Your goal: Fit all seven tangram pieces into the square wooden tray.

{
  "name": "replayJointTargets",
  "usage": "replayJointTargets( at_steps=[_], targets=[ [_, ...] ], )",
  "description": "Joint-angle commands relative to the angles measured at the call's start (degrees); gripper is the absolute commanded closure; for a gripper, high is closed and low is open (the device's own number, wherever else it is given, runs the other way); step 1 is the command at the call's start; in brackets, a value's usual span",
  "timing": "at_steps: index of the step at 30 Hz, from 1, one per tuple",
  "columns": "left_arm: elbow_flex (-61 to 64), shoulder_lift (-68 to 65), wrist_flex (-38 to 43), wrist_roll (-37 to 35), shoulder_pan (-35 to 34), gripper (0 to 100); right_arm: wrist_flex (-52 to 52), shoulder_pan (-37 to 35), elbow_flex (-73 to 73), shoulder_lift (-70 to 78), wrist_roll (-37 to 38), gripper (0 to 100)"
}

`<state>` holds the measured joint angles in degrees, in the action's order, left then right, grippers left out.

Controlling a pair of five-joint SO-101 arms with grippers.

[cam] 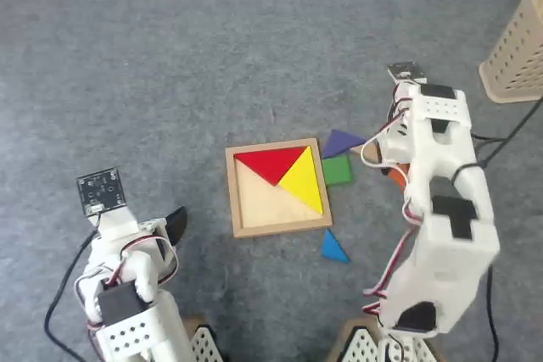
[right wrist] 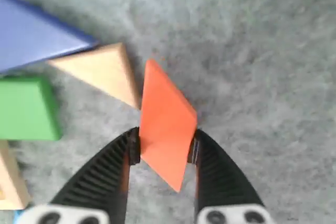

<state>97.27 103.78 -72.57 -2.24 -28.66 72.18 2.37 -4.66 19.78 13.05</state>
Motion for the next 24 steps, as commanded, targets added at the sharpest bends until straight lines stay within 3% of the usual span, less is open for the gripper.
replayJointTargets(
  at_steps=[1,7,14,20,24],
  targets=[
    [-0.7,0.7,0.1,0.1,0.1,65,-4.7,-2.9,-8.1,-13.8,-0.2,96.1],
    [-0.7,0.7,0.1,0.1,0.1,65,-5.3,-9.4,-15.1,-21.9,3.2,96.5],
    [-0.7,0.7,0.1,0.1,0.1,65,-5.6,-24.0,-15.6,-25.5,5.6,96.5],
    [-0.7,0.7,0.1,0.1,0.1,65,-3.0,-38.6,-6.7,-18.2,5.2,96.3],
    [-0.7,0.7,0.1,0.1,0.1,65,-3.1,-40.9,1.6,-8.8,0.4,96.3]
  ],
)
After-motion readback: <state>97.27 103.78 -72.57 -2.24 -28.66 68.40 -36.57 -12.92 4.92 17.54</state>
